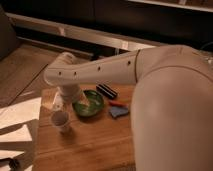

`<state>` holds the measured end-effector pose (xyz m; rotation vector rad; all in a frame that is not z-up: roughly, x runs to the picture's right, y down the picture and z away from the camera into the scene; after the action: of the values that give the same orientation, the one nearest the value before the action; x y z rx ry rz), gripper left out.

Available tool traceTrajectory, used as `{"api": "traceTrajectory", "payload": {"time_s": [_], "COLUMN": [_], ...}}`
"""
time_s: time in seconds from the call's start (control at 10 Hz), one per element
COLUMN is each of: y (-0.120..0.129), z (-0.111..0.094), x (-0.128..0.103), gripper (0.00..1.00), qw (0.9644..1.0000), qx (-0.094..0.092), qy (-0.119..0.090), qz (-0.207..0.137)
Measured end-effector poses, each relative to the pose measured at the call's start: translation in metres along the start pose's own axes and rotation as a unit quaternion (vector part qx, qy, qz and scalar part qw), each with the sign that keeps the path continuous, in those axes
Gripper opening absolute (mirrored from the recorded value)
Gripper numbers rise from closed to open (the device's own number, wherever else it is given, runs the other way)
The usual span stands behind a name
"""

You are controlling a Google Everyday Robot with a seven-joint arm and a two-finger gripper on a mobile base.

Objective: Pick up the ceramic cup

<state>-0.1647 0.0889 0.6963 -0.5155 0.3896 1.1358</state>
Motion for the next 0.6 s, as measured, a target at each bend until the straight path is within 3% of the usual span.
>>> {"api": "traceTrajectory", "payload": {"time_s": [0.2, 0.3, 0.6], "y": [0.022, 0.026, 0.017], "z": [0.002, 0.006, 0.021], "x": [-0.009, -0.013, -0.026], "gripper": [0.65, 0.65, 0.65], "qw": [0.998, 0.9971, 0.997], "qx": [0.023, 0.029, 0.035], "qy": [0.0, 0.004, 0.02], "qz": [-0.058, -0.071, -0.066]}}
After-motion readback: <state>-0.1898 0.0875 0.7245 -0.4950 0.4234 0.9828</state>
